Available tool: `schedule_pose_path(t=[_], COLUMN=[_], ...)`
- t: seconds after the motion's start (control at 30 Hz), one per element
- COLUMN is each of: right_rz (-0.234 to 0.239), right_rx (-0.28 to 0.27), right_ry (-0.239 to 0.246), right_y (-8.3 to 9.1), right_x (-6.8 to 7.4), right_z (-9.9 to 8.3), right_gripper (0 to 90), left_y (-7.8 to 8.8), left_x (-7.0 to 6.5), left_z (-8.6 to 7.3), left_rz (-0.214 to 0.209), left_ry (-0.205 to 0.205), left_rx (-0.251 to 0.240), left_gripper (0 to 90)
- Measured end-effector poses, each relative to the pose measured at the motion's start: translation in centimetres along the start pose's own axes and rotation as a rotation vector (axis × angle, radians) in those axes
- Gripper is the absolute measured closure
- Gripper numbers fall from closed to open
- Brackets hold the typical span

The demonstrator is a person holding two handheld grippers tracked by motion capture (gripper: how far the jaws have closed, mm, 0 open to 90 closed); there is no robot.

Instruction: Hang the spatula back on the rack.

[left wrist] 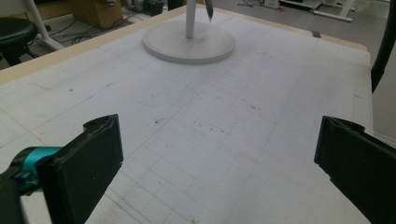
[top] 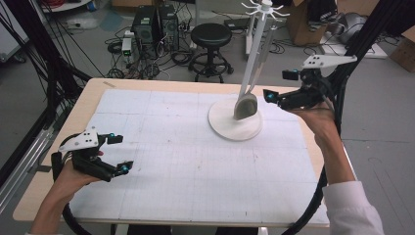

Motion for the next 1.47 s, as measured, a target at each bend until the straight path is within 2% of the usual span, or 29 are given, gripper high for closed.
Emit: schedule_pose_path(t=[0.2,0.43,0.67,0.93,1.17,1.23,1.3,1.47], right_rz=[0.022,0.035,0.049,0.034,0.012,0.018,0.002,0.002], right_rx=[-0.046,-0.071,-0.081,-0.104,-0.108,-0.104,-0.086,-0.103], right_ry=[0.016,0.000,0.004,-0.008,-0.049,-0.059,-0.049,-0.075], right_y=[0.9,1.6,2.1,2.8,3.1,3.0,2.9,3.2], right_x=[1.6,2.7,3.9,4.3,4.2,4.2,4.1,3.9], right_z=[-2.5,-6.2,-9.9,-13.8,-16.8,-17.4,-17.6,-18.0], right_gripper=[0.4,0.4,0.4,0.3,0.4,0.3,0.4,0.4], left_y=[0.2,0.3,0.6,0.9,1.1,1.1,1.1,1.3], left_x=[-0.2,-0.5,-0.8,-0.9,-1.0,-0.9,-0.9,-0.9], left_z=[-0.2,-0.2,-0.4,-1.1,-1.5,-1.5,-1.5,-1.5], left_rz=[0.004,0.007,0.004,0.005,0.010,0.008,0.008,0.013], left_ry=[-0.001,-0.021,-0.027,-0.023,-0.023,-0.024,-0.025,-0.021], left_rx=[-0.003,-0.011,-0.028,-0.034,-0.048,-0.052,-0.048,-0.065], left_gripper=[1.7,1.7,1.7,1.7,1.7,1.7,1.7,1.7])
Point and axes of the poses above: each handheld gripper's, and its own axes: y roughly backward along the jaws, z roughly out of its top, x roughly to its left, the point moved 3 cm from there along -y, roughly forward along the jaws, and after that the axes turned 15 degrees about -z, right-handed, at the moved point
